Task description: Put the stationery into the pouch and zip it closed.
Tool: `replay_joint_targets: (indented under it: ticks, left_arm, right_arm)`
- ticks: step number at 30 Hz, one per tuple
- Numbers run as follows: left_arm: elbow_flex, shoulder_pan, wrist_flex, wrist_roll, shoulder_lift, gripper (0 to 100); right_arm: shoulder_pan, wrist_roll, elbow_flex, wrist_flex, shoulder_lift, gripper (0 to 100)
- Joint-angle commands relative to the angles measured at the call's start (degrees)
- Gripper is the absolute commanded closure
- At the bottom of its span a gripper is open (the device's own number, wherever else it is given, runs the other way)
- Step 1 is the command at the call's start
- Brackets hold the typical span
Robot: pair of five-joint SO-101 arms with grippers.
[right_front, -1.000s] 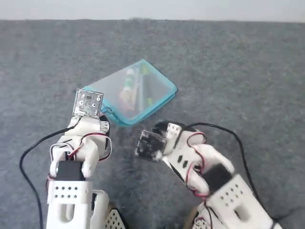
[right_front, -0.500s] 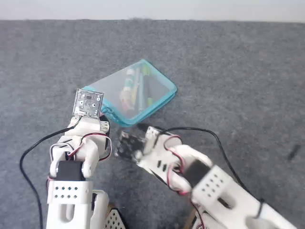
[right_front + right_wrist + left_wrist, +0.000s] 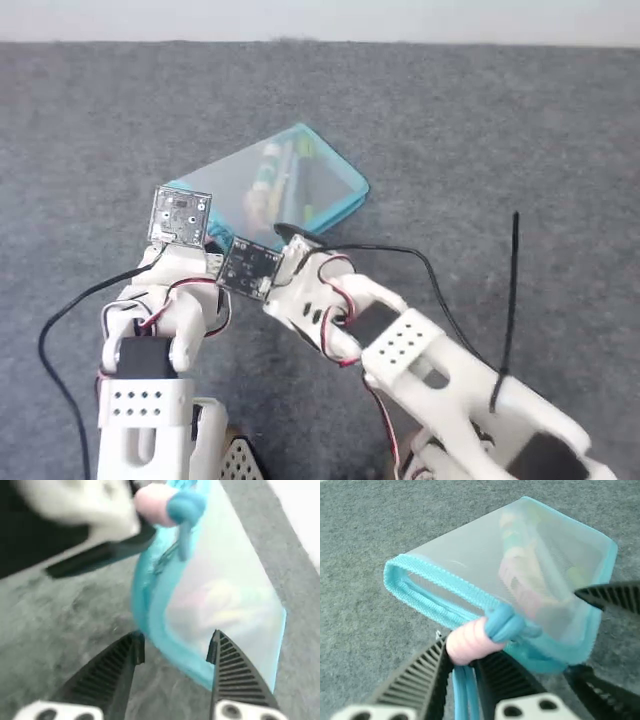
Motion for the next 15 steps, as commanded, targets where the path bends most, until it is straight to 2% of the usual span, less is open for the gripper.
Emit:
replay_joint_targets:
  ticks: [1, 5, 9, 12, 15]
  left_arm:
    - [-5.05, -0.26, 1.67, -1.14, -0.44, 99]
    - [-6.55, -0.62, 3.16, -1.32, -0.44, 99]
    - [-13.76, -0.53, 11.60, -2.90, -0.44, 99]
    - [-19.21, 4.48, 18.81, -3.16, -0.44, 99]
    - [-20.18, 6.51, 18.99, -3.25, 0.53, 99]
  right_arm:
    - [1.19, -0.44, -5.98, -3.47, 4.09, 79.2]
    - [1.01, 2.02, -7.82, -3.74, 7.78, 79.4]
    - [1.71, 2.73, -7.91, -3.47, 7.78, 79.4]
    - [2.59, 2.55, -7.91, -3.74, 7.60, 79.4]
    - [3.47, 2.46, -7.65, -3.38, 5.93, 79.4]
